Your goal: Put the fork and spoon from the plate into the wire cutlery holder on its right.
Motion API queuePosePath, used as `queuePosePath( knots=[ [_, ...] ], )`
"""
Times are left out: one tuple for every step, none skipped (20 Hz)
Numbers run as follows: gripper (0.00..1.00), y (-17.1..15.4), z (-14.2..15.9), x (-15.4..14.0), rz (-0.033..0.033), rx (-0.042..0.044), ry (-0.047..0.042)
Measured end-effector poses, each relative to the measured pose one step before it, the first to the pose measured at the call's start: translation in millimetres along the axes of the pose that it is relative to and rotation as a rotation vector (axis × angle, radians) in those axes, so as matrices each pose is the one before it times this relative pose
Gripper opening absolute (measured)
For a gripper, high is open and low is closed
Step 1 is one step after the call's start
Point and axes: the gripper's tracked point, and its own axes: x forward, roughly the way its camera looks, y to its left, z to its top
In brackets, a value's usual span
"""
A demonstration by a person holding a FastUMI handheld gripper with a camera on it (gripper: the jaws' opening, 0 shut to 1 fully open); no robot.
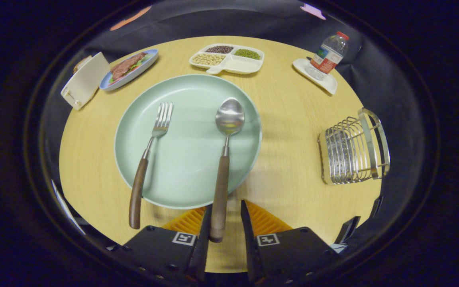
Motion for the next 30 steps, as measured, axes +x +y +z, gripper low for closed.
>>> queuePosePath(
  knots=[
    [0.35,-1.11,-0.56,-0.12,0.00419,0.00574,0.00707],
    [0.34,-0.65,1.0,-0.47,0.01043,0.00492,0.00384],
    [0.34,-3.6,0.59,0.28,-0.0026,-0.00059,-0.00045],
    [0.26,-2.25,1.89,-0.71,0.00214,0.00541,-0.00574],
    [0.18,-1.36,0.34,-0.37,0.01525,0.00869,-0.00465],
    [0.16,0.86,1.36,-1.62,0.02011,0.00559,-0.00761],
    [0.16,1.26,-0.57,-2.03,0.01929,-0.00279,-0.00472],
    [0.11,-1.85,2.65,-2.89,0.00791,-0.01301,-0.01758],
    [0.11,-0.99,2.87,-2.91,0.00488,-0.01528,-0.02785],
    [0.11,-2.17,4.38,-4.8,-0.00283,-0.01281,-0.02943],
    [0.11,-2.05,1.05,-4.88,-0.00425,-0.00632,-0.01649],
    [0.05,0.2,-0.21,-2.09,0.00913,-0.00224,-0.0157],
    [0.05,-0.74,1.78,-3.44,0.0092,-0.00343,-0.02056],
    [0.05,-1.55,2.64,-4.26,0.00277,-0.0078,-0.02342],
    [0.05,-1.48,3.25,-5.41,0.00428,-0.00597,-0.02719],
    [0.05,-0.91,2.92,-3.87,0.00464,-0.00189,-0.02218],
    [0.05,-2.48,2.39,-2.69,-0.00183,-0.00056,-0.01879],
    [0.01,-1.18,1.12,-2.87,-0.00114,0.00365,-0.01254],
    [0.01,0.45,0.97,-3.0,0.00818,0.00126,-0.01806],
    [0.01,-0.36,1.98,-4.04,0.00494,0.0039,-0.01724],
    [0.01,0.88,-1.07,-2.89,0.00726,0.0027,-0.01327],
    [0.01,-0.72,-0.59,-5.36,0.00306,0.00615,-0.00888],
    [0.01,-1.1,-0.53,-5.19,0.00053,0.0093,-0.00805],
    [0.01,-0.16,1.31,-5.66,0.00655,0.01055,-0.00828],
    [0.01,-0.46,0.73,-5.71,0.00445,0.01136,-0.0059],
    [0.01,-0.63,1.98,-6.77,0.00333,0.00844,-0.00776],
    [0.01,-1.1,3.42,-7.03,0.00555,0.0054,-0.01147],
    [0.01,-0.41,3.77,-7.4,0.00763,0.00094,-0.01339],
    [0.01,-1.63,3.62,-6.17,0.00212,0.00211,-0.01423],
    [0.01,-2.93,4.06,-6.42,-0.00081,0.00285,-0.00985]
  ],
)
